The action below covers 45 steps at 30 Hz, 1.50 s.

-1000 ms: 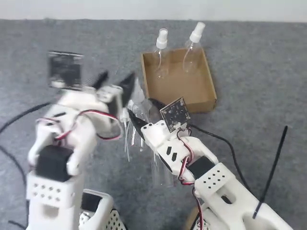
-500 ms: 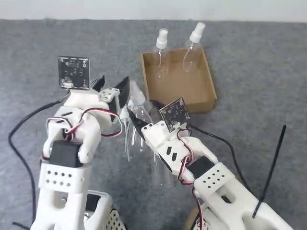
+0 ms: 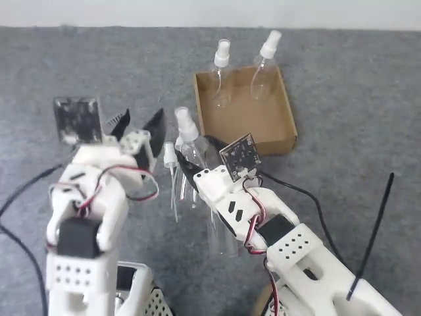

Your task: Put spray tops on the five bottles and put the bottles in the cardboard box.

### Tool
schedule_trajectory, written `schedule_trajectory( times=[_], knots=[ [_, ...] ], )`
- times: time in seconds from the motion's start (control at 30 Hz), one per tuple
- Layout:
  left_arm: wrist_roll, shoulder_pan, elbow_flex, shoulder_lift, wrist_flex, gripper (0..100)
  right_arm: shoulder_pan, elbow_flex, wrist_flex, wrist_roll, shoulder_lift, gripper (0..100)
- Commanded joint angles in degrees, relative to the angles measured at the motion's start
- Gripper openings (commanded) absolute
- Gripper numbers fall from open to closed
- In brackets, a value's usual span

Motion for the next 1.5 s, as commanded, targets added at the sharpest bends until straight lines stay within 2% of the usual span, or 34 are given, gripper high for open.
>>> schedule_trajectory(
  times=[0.0, 0.13, 0.27, 0.37, 0.57, 0.7, 0.8, 1.0, 1.23, 1.47],
  knots=[
    [-2.4, -0.6, 2.9, -3.8, 0.9, 21, 0.9, -1.2, -0.9, -0.3, -1.9, 0.6],
    [-4.8, -0.6, 8.9, -3.1, -1.4, 21, 4.1, -4.0, 0.7, -0.3, -1.8, 0.6],
    [-6.8, -0.7, 13.5, -3.3, -2.0, 21, 11.8, -14.3, 9.0, -0.5, -1.6, 0.6],
    [-6.9, 1.2, 16.7, -3.3, -4.0, 21, 14.4, -23.7, 15.1, -0.4, 0.6, 0.6],
    [-6.9, 4.7, 17.7, -3.3, -4.6, 22, 13.1, -38.6, 21.8, -0.3, 13.5, 0.6],
    [-7.0, 5.8, 17.9, -3.3, -4.6, 29, 10.6, -45.2, 23.4, -0.4, 23.1, 0.6],
    [-7.0, 7.2, 18.9, -3.3, -5.0, 30, 7.3, -50.0, 28.8, -0.5, 27.0, 0.6],
    [-8.2, 8.1, 19.5, -3.3, -5.3, 30, 3.1, -55.7, 37.0, -0.5, 26.4, 0.6],
    [-8.4, 7.9, 23.1, -3.2, -11.3, 30, 1.0, -54.4, 46.5, -0.4, 18.3, 0.6],
    [-9.9, 7.9, 23.3, -3.3, -11.3, 30, 1.5, -48.6, 47.2, 2.0, 10.3, 0.6]
  ],
)
